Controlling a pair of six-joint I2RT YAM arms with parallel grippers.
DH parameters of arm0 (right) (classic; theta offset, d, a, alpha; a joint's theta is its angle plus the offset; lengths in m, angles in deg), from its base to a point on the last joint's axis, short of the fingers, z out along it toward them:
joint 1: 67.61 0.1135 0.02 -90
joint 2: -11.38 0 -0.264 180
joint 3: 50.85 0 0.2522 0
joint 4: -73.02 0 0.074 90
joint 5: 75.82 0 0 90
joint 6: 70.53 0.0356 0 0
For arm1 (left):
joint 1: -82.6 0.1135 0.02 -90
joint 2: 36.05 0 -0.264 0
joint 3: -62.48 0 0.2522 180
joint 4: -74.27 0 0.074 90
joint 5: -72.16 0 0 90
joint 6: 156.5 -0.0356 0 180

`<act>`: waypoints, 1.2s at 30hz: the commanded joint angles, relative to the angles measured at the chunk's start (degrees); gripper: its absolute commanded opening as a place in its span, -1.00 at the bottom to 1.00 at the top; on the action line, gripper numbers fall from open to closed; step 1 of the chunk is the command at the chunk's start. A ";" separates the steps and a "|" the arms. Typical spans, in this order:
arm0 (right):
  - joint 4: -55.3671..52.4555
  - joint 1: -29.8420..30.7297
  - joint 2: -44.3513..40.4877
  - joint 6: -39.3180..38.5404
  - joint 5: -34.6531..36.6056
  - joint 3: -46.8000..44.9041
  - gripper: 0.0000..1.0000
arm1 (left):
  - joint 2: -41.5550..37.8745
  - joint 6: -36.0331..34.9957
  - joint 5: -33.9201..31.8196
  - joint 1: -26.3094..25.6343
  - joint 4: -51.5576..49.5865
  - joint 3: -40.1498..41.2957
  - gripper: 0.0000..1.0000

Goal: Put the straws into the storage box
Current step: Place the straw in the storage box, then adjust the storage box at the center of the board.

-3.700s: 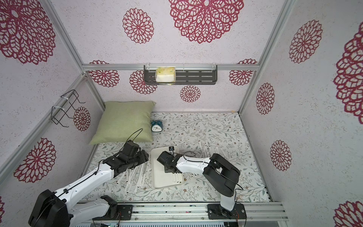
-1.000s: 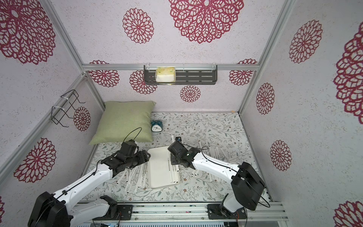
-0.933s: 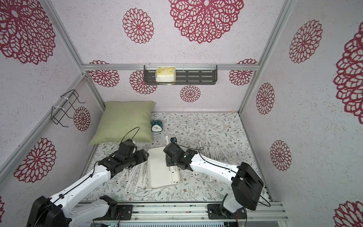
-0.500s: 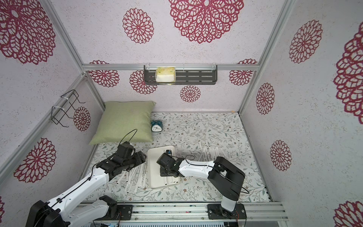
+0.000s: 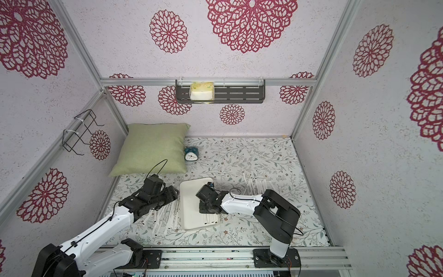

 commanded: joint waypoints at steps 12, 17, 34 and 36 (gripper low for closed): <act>-13.60 -4.62 -10.84 -8.67 3.36 4.36 -0.31 | 1.97 -3.03 0.79 -1.01 -5.46 -5.79 0.49; -14.37 -11.39 -10.68 -17.69 0.13 2.40 -0.14 | 5.58 -2.60 -1.89 -6.26 -6.65 -7.59 0.52; -6.36 -17.19 -3.06 -18.71 0.13 1.40 -0.32 | 7.38 -3.51 -4.99 -6.63 -6.29 -8.22 0.53; -6.37 -18.35 -3.67 -18.77 0.39 0.50 -0.33 | 7.05 -4.20 -4.90 -5.80 -6.89 -8.28 0.53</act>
